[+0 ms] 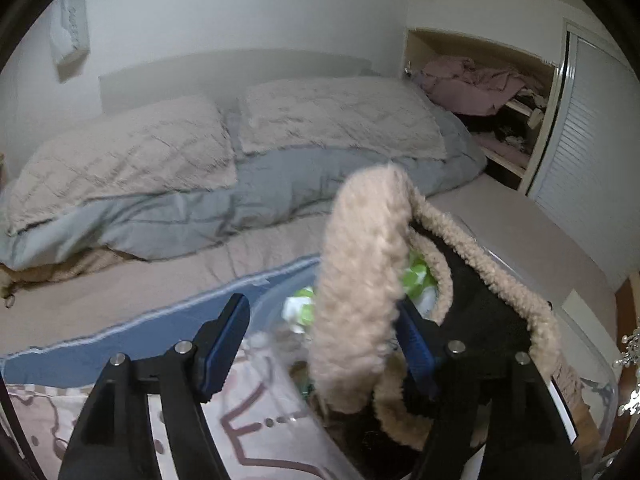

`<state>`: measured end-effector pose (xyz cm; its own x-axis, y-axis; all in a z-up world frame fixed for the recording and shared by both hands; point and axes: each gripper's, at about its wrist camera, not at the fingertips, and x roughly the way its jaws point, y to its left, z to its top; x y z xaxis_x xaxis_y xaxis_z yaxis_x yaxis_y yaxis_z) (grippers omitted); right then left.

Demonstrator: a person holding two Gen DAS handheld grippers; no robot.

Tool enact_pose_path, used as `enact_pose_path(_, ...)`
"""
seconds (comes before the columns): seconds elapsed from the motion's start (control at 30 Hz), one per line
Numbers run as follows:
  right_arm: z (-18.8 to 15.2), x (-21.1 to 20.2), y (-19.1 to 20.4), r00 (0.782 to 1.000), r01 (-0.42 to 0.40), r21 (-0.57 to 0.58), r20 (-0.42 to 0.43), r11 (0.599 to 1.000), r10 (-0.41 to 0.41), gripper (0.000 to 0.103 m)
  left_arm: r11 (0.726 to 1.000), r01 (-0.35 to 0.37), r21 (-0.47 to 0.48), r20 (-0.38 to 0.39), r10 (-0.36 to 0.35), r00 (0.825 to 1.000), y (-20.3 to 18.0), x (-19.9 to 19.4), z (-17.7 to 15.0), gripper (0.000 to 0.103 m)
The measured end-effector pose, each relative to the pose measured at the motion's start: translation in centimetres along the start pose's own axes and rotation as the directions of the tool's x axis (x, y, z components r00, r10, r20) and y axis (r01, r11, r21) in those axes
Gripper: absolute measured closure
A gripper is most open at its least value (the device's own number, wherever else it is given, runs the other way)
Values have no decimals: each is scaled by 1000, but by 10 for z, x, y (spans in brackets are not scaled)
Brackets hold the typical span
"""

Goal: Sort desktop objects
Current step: 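Carry the earmuff and tiara to the clear box while the left gripper releases the earmuff inside, then lower the pearl tiara into the clear box and open the right gripper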

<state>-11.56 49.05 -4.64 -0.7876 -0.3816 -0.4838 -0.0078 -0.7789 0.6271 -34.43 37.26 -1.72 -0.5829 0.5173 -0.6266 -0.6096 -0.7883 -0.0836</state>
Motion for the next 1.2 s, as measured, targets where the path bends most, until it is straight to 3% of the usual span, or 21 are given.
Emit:
enact_pose_path(0.27, 5, -5, 8, 999, -36, 10, 36, 999, 35, 96, 991, 1, -133, 72, 9, 997, 29, -47, -11, 30)
enact_pose_path(0.47, 13, -6, 19, 994, -82, 38, 76, 996, 79, 96, 992, -27, -120, 142, 44, 989, 39, -96, -36, 30)
enact_pose_path(0.77, 29, -2, 36, 983, -132, 86, 139, 988, 119, 96, 989, -31, -142, 170, 55, 984, 59, -144, -69, 29)
enact_pose_path(0.97, 47, 30, 53, 980, -188, 154, 97, 970, 175, 96, 986, -33, -162, 169, 61, 984, 74, -161, -76, 29)
enact_pose_path(1.2, 79, 87, 63, 994, -112, 226, 15, 968, 111, 96, 980, -35, -195, 205, 76, 976, 94, -183, -79, 29)
